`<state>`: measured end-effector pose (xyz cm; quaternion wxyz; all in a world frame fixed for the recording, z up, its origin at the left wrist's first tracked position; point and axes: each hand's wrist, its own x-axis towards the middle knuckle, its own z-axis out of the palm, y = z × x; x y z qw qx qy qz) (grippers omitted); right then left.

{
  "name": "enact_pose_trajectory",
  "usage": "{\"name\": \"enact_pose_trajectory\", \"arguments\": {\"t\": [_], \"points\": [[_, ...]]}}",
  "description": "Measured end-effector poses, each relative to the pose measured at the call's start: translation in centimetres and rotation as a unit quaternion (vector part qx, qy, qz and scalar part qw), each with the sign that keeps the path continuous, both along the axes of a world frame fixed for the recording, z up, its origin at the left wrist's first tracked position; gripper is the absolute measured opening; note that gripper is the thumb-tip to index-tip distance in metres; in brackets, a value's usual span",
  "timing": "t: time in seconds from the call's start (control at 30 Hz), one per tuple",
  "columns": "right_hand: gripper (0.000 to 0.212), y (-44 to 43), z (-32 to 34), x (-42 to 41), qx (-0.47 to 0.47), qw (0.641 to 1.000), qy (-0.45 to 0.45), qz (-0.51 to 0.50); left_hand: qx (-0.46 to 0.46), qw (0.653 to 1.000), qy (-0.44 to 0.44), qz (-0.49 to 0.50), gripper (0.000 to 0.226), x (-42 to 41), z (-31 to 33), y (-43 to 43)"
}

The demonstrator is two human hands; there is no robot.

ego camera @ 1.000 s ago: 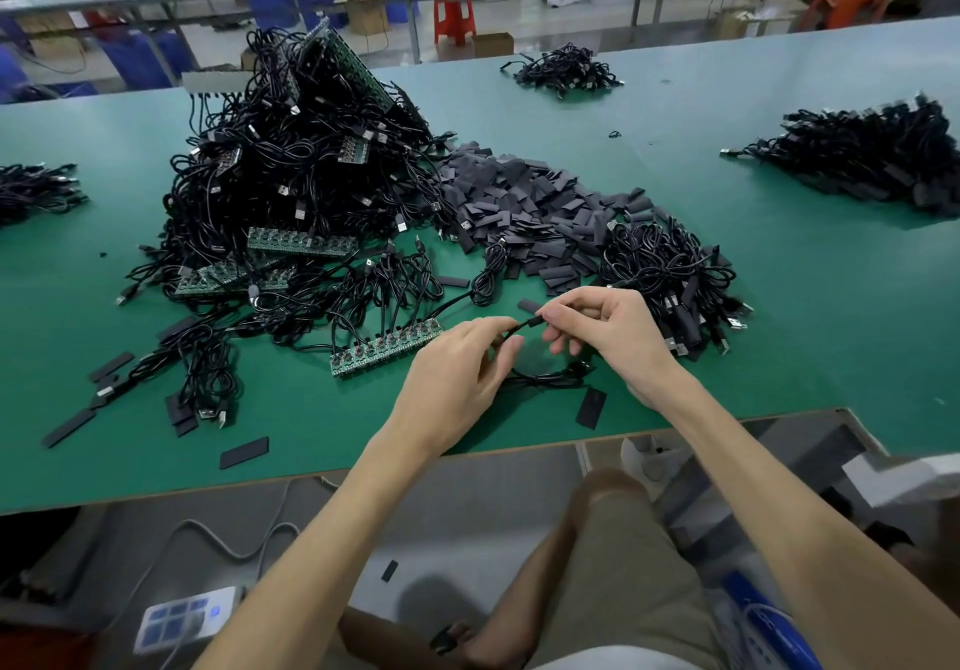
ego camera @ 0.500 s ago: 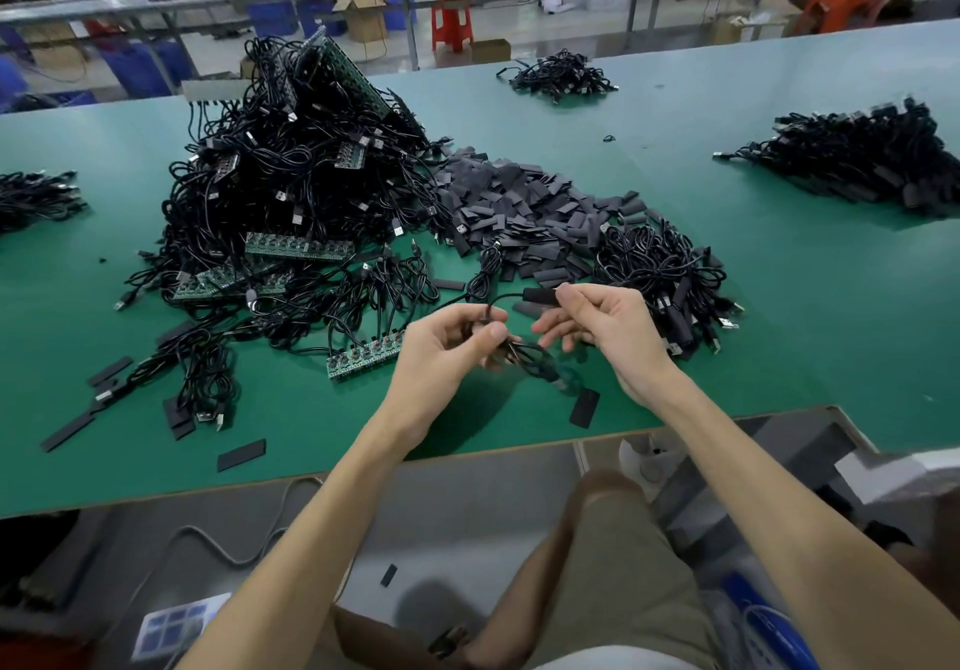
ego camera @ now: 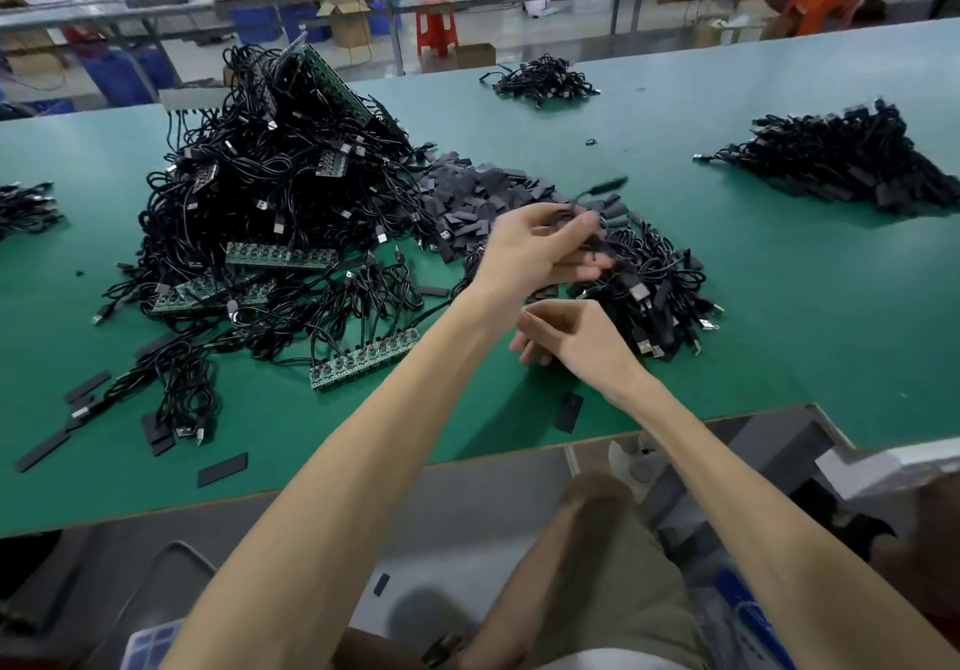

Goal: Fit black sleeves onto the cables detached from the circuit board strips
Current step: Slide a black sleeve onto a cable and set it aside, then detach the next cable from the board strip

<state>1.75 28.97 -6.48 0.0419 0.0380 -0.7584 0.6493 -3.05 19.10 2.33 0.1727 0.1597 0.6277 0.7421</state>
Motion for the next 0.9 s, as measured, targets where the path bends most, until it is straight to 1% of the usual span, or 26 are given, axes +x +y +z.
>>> {"name": "enact_pose_trajectory", "arguments": {"t": [0.07, 0.1, 0.13, 0.2, 0.27, 0.33, 0.4, 0.47, 0.57, 0.63, 0.67, 0.7, 0.77, 0.83, 0.9], "points": [[0.025, 0.1, 0.0, 0.0, 0.009, 1.0, 0.009, 0.002, -0.068, 0.997, 0.019, -0.032, 0.049, -0.5, 0.2, 1.5], [0.027, 0.1, -0.1, 0.0, 0.011, 1.0, 0.009, 0.001, -0.111, 0.992, 0.049, -0.038, 0.055, -0.7, 0.0, 1.8], [0.027, 0.0, 0.0, 0.0, 0.006, 1.0, 0.005, -0.001, -0.146, 0.985, 0.086, -0.038, 0.055, -0.8, -0.4, 1.7], [0.023, 0.0, 0.1, 0.0, -0.002, 1.0, 0.0, -0.005, -0.171, 0.973, 0.151, -0.012, 0.041, -0.8, -1.3, 0.7], [0.018, 0.1, 0.0, -0.1, 0.008, 1.0, 0.004, -0.006, -0.186, 0.961, 0.203, 0.041, 0.027, -1.1, -2.2, -1.2], [0.016, 0.1, -0.2, -0.2, 0.013, 1.0, 0.01, -0.009, -0.227, 0.94, 0.238, 0.093, 0.023, -1.5, -2.8, -3.7], [0.014, 0.1, -0.5, -0.3, 0.002, 1.0, 0.012, -0.009, -0.301, 0.906, 0.264, 0.133, 0.022, -1.9, -3.3, -6.7], [0.014, 0.3, -0.7, -0.4, -0.004, 1.0, 0.017, -0.004, -0.387, 0.872, 0.261, 0.145, 0.023, -2.1, -3.6, -9.6], [0.013, 0.5, -0.8, -0.4, -0.006, 0.999, 0.034, -0.01, -0.533, 0.801, 0.251, 0.109, 0.042, -1.9, -3.5, -13.4], [0.012, 0.6, -0.9, -0.4, 0.0, 0.999, 0.041, -0.015, -0.607, 0.753, 0.243, 0.07, 0.056, -1.5, -3.5, -15.1], [0.012, 0.6, -0.9, -0.5, 0.008, 0.999, 0.041, -0.015, -0.632, 0.735, 0.238, 0.054, 0.061, -1.3, -3.6, -15.6], [0.012, 0.6, -1.0, -0.5, 0.016, 0.999, 0.04, -0.014, -0.646, 0.724, 0.237, 0.043, 0.064, -1.2, -3.8, -16.0], [0.013, 0.6, -0.9, -0.5, 0.026, 0.999, 0.039, -0.014, -0.643, 0.723, 0.248, 0.04, 0.061, -1.0, -4.4, -16.4], [0.013, 0.6, -0.8, -0.4, 0.031, 0.999, 0.039, -0.015, -0.628, 0.731, 0.264, 0.044, 0.052, -0.8, -4.8, -16.5], [0.013, 0.6, -0.8, -0.4, 0.035, 0.998, 0.039, -0.017, -0.629, 0.719, 0.291, 0.05, 0.041, -0.6, -5.1, -16.2]]}}
